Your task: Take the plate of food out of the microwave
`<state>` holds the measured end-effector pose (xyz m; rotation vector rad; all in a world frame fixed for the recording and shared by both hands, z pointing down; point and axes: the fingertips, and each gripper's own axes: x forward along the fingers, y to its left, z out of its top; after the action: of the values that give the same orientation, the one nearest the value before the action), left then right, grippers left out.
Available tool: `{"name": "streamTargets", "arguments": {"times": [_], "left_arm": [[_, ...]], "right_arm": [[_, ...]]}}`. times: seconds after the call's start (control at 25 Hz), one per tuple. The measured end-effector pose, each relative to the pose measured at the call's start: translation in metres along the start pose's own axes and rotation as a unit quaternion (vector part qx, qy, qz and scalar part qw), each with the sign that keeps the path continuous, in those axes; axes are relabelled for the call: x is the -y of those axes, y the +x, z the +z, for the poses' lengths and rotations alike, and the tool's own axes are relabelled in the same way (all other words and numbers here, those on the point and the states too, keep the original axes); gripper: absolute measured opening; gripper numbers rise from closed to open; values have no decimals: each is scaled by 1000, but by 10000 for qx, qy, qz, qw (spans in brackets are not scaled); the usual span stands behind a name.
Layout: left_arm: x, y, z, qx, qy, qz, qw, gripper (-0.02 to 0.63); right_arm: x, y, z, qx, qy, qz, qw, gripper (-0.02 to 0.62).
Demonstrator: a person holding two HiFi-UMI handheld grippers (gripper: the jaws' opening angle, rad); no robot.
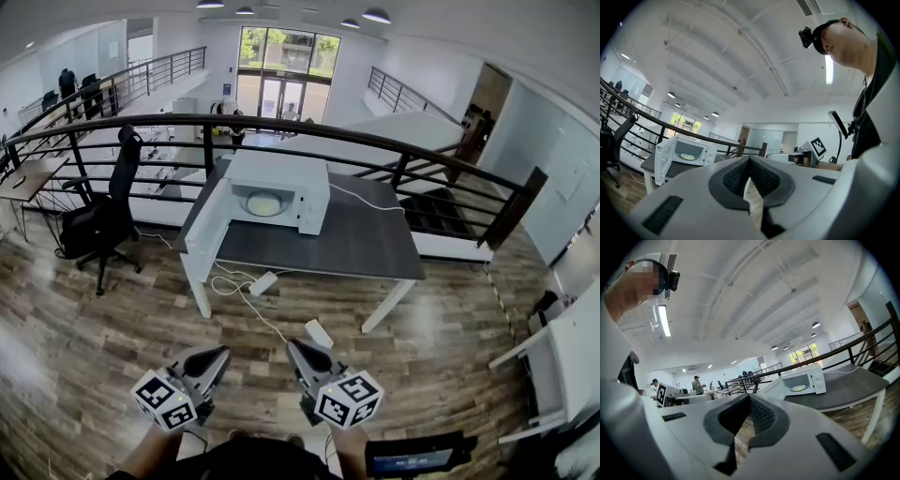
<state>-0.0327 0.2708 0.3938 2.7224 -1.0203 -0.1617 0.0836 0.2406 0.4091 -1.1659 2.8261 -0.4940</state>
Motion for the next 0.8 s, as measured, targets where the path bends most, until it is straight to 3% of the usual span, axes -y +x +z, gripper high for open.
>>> {"name": "streamTargets", "arguments": {"times": [0.48, 0.8], "left_arm": [[-28, -20, 3, 17, -48, -269, 9996, 5], [-49, 8, 2, -22, -81, -122, 9999, 5]], "right_arm": [[-16, 24, -8, 48, -78, -290, 9995, 0], [18, 41, -3, 128, 150, -293, 9994, 0]]}}
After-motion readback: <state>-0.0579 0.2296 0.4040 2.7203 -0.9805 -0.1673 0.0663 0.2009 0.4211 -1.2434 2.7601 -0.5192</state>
